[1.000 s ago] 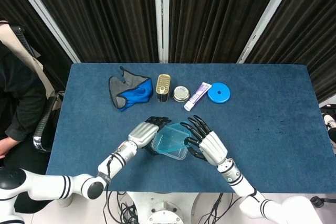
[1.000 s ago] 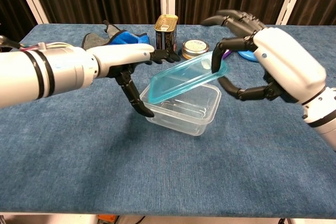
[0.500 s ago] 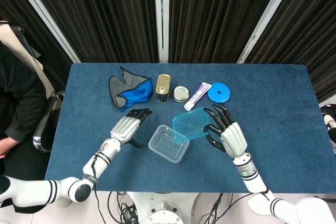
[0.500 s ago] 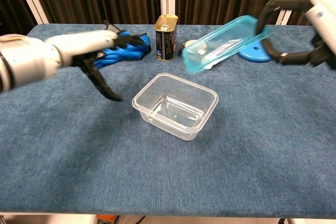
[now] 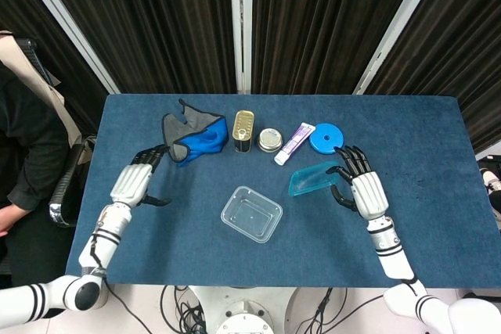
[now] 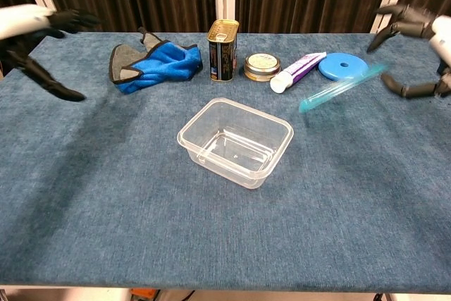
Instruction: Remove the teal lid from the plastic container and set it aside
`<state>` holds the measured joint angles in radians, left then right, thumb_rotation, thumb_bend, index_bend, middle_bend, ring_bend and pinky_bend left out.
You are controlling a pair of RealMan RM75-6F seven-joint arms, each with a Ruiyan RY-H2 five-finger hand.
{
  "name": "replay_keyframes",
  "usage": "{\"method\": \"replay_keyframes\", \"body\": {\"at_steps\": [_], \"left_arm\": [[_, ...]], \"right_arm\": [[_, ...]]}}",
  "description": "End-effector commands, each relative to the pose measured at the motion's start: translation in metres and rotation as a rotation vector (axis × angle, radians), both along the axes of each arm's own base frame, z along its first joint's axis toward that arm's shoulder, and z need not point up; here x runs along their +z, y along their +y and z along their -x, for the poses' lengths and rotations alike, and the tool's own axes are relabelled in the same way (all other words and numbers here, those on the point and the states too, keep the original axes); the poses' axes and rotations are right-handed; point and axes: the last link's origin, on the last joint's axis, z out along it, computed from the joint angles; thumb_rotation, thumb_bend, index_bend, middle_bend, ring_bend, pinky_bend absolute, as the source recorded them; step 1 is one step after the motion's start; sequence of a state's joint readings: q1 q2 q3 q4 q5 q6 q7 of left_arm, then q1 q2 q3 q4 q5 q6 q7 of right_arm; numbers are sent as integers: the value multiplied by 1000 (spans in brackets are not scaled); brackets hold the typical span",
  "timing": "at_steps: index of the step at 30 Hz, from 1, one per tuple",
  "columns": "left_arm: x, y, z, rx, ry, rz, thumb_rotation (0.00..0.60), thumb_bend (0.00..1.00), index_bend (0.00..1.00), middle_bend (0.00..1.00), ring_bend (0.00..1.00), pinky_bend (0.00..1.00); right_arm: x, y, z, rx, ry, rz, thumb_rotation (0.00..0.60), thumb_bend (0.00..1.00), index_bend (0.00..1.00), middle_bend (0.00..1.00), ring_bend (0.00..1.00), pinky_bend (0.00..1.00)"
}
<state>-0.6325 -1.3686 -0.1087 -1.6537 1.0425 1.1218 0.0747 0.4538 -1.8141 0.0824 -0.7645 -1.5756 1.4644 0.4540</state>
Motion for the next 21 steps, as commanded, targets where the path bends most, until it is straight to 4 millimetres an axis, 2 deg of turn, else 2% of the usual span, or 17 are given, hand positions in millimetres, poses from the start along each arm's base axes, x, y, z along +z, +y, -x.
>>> {"method": "replay_keyframes", "body": {"at_steps": [1,8,12,14,16,18,21], "left_arm": [[9,-5,11,22,-7,-19,600,0,0,0,0,23],[24,-17,33,67,-15,-46,600,0,0,0,0,23],[41,-26,46,62,26,-84,600,0,4,0,0,26],[51,-28,56,49,62,-124,600,0,29,0,0,40],[64,-31,71,51,136,-209,600,0,57,4,0,46],[74,-40,83,49,213,-276,600,0,69,9,0,46],[85,-57,95,62,283,-321,600,0,72,10,0,41]], "right_arm": [[0,10,9,-49,37,-98,600,97,0,0,0,0],[27,34,15,-76,70,-146,600,29,0,0,0,0],[56,46,15,-91,72,-156,600,32,0,2,0,0],[72,48,11,-103,40,-90,600,45,5,69,0,0],[88,53,9,-103,28,-28,600,106,72,194,3,0],[100,58,8,-110,19,1,600,150,154,233,15,0],[115,68,9,-117,32,9,600,160,178,232,22,0]]}}
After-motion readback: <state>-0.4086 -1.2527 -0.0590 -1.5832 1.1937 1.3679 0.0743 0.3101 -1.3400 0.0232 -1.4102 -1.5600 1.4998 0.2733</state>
